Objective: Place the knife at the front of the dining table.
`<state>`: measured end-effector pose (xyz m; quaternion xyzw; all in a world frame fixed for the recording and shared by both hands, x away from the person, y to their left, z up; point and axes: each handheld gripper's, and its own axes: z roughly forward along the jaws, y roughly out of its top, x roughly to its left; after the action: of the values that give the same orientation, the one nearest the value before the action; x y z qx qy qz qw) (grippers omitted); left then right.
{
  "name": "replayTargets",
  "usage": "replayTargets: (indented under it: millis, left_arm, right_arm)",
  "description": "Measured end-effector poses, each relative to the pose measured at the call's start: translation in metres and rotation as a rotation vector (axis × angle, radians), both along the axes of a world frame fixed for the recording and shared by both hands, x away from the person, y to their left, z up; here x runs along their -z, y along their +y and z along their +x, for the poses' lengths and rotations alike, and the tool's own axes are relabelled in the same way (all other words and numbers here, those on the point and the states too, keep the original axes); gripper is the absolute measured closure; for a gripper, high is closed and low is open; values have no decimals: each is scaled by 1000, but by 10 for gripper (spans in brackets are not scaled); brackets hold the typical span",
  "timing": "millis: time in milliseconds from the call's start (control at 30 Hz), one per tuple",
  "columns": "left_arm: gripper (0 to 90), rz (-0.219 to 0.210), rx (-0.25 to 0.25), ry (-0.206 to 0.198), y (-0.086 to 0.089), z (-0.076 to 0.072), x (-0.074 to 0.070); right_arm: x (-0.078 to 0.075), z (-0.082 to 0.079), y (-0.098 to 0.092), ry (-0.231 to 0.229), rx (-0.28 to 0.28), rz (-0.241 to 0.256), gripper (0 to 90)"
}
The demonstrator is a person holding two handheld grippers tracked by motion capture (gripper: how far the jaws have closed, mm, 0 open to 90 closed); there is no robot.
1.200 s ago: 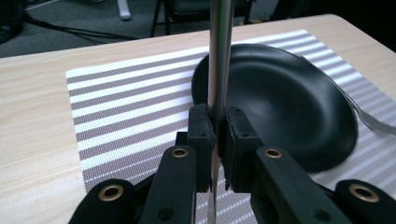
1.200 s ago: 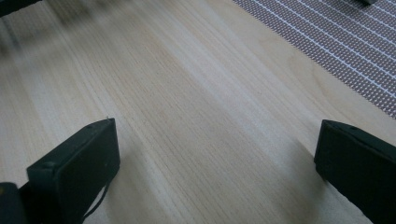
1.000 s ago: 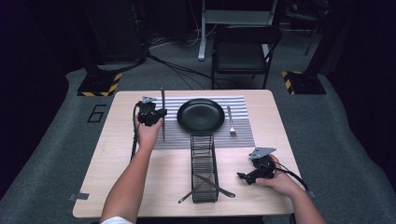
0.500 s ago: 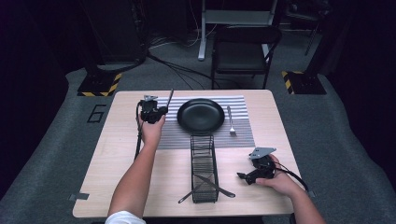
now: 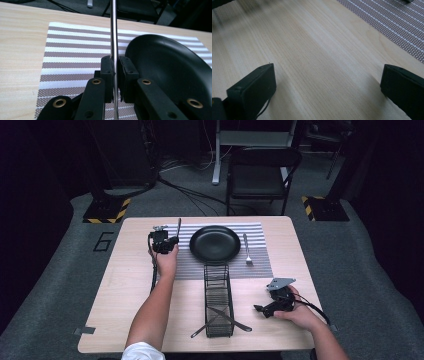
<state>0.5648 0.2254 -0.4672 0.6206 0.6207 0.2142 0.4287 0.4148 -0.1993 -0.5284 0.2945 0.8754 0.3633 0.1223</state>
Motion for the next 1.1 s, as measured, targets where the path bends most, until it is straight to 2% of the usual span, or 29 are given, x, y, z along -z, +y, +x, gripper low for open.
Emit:
replayTargets:
  millis: [167, 267, 400, 533, 767, 900, 1033, 1100]
  left_arm:
    - [827, -2, -29, -1, -1, 3, 4]
    - [827, 21, -39, 7, -4, 7, 8]
    - [827, 25, -50, 15, -5, 10, 13]
    - [826, 10, -75, 34, -6, 14, 21]
    - [826, 18, -93, 41, -7, 20, 31]
    - [827, 1, -119, 67, -8, 23, 42]
    - [826, 3, -116, 77, -9, 24, 46]
    - [826, -17, -128, 78, -11, 25, 49]
  right_arm:
    - [0, 0, 0, 0, 0, 0, 0]
    - [0, 0, 0, 0, 0, 0, 0]
    - [0, 0, 0, 0, 0, 0, 0]
    - [0, 0, 0, 0, -1, 3, 0]
    - [0, 0, 0, 0, 0, 0, 0]
    - [0, 0, 0, 0, 0, 0, 0]
    - [0, 0, 0, 0, 0, 0, 0]
    - [0, 0, 0, 0, 0, 0, 0]
